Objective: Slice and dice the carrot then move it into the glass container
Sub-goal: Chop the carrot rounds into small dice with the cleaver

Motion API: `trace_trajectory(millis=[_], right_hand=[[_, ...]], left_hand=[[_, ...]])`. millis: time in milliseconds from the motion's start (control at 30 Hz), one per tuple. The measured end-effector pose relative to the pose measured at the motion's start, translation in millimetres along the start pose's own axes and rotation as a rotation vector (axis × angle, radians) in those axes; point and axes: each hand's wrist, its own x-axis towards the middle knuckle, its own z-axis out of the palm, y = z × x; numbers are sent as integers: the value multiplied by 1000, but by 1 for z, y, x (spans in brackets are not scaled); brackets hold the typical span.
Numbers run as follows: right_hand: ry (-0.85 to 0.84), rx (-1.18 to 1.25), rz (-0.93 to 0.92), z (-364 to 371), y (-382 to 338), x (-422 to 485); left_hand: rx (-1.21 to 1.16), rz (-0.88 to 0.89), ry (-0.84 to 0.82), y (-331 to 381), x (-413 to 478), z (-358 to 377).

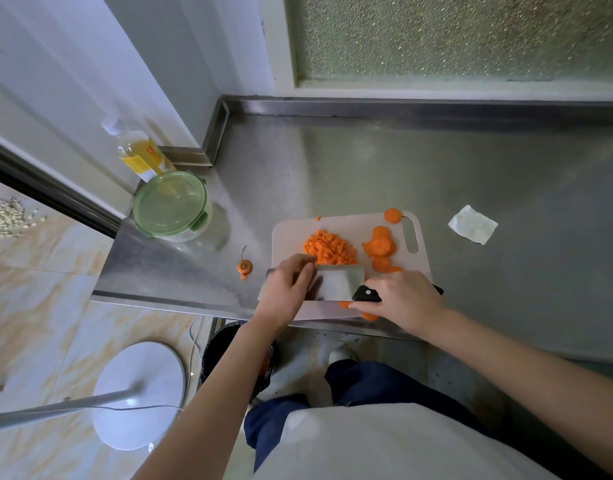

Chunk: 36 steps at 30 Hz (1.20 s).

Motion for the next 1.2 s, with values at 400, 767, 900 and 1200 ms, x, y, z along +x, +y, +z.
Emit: trace_trajectory(millis=[400, 767, 900, 1200], right_hand=[[-17, -30, -40, 2, -5, 1], [127, 65, 47, 3, -3, 0], [-18, 238, 227, -3, -12, 5], [-124, 827, 489, 1, -38, 22]], left_hand=[[-80, -1, -190, 6, 20, 11], [75, 313, 558, -12, -9, -2], [74, 132, 582, -33, -17, 2], [220, -149, 160, -39, 11, 17]])
